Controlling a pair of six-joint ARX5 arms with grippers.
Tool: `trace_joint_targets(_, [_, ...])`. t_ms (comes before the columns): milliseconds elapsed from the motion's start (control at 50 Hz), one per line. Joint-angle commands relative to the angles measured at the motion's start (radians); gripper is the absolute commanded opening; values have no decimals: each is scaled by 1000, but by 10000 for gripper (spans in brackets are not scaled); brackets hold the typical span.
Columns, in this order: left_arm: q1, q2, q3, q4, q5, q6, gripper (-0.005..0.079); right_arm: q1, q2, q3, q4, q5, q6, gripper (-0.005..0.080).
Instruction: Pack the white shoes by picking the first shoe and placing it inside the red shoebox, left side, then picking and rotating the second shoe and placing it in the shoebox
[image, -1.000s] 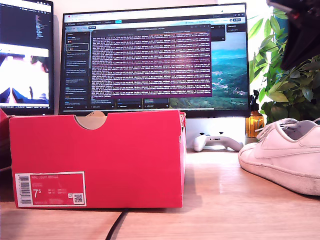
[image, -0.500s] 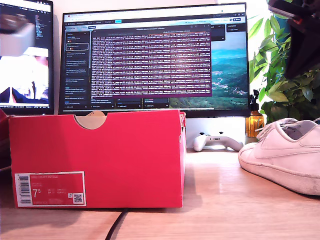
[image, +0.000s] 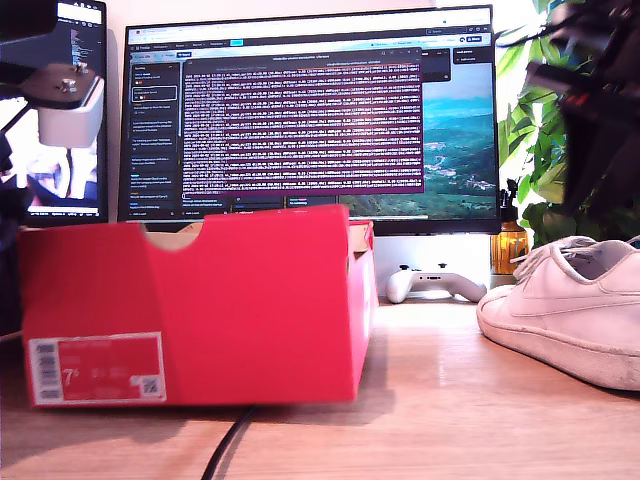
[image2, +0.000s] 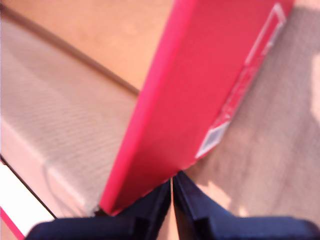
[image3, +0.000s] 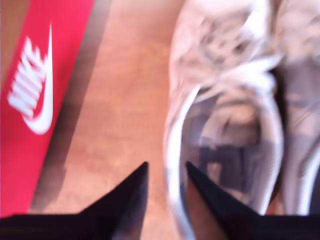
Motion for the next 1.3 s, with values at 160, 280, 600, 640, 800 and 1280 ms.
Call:
trace_joint_targets(160, [0, 6, 9, 20, 25, 1, -19, 17, 75, 12, -60, -2, -32, 323])
trace_joint_targets(280, [0, 6, 9, 19, 25, 1, -19, 17, 117, 12, -65, 2, -51, 323])
trace_joint_targets(600, [0, 6, 9, 0, 25, 0, -19, 18, 268, 12, -46, 3, -109, 316])
trace_joint_targets(640, [0, 6, 9, -11, 25, 0, -19, 18, 286, 12, -42, 2, -108, 308])
trace_joint_targets(800, [0, 6, 9, -44, 25, 0, -19, 23, 340, 12, -4, -22, -107, 165])
trace_joint_targets(1280, [0, 6, 9, -32, 25, 1, -19, 89, 328, 167, -36, -87, -42, -13])
